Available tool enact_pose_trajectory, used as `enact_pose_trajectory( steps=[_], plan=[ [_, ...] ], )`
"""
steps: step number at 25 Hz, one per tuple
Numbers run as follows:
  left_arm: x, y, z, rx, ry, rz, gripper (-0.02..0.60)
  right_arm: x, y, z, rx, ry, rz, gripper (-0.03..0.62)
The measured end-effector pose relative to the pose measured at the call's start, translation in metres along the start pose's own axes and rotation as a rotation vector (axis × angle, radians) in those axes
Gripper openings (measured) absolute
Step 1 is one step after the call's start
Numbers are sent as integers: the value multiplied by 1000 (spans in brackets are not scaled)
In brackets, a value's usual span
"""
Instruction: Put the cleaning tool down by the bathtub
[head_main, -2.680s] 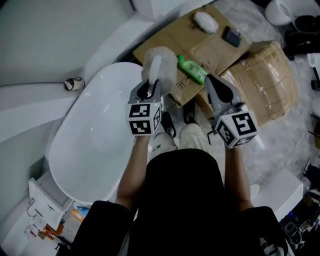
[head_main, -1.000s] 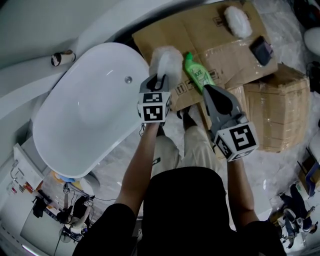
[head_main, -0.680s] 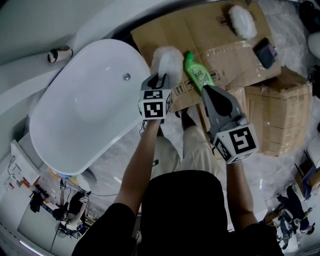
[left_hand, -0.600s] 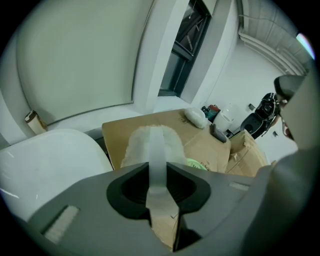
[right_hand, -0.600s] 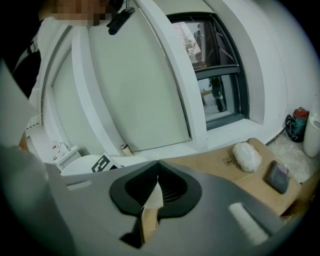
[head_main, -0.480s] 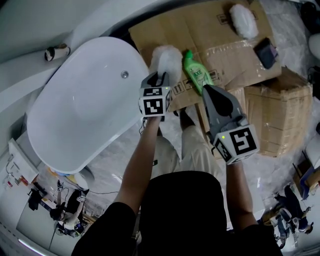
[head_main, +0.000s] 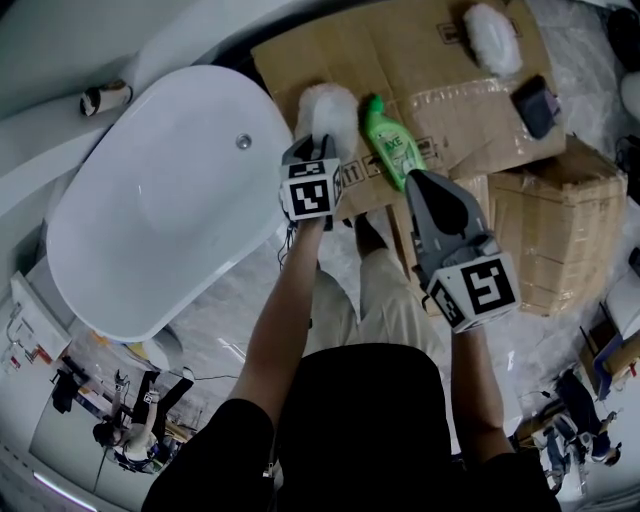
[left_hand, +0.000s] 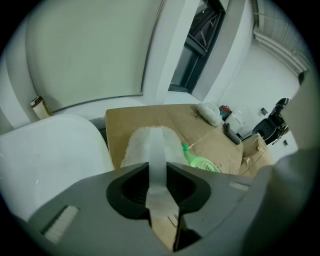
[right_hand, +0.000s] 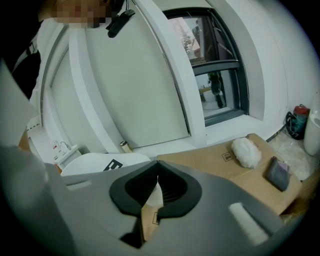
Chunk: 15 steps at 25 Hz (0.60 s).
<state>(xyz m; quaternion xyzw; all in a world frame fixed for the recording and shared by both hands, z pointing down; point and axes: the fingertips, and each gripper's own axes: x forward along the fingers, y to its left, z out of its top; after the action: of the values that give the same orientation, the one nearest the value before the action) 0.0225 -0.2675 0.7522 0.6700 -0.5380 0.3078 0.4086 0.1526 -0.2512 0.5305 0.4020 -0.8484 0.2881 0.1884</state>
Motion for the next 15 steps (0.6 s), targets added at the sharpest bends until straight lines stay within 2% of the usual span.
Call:
enact_pose_trajectory(
  steps=[15],
  plan=[
    [10,-6,-7,-30,-8,8,86,-2,2,-7,12,10,18,9]
  ],
)
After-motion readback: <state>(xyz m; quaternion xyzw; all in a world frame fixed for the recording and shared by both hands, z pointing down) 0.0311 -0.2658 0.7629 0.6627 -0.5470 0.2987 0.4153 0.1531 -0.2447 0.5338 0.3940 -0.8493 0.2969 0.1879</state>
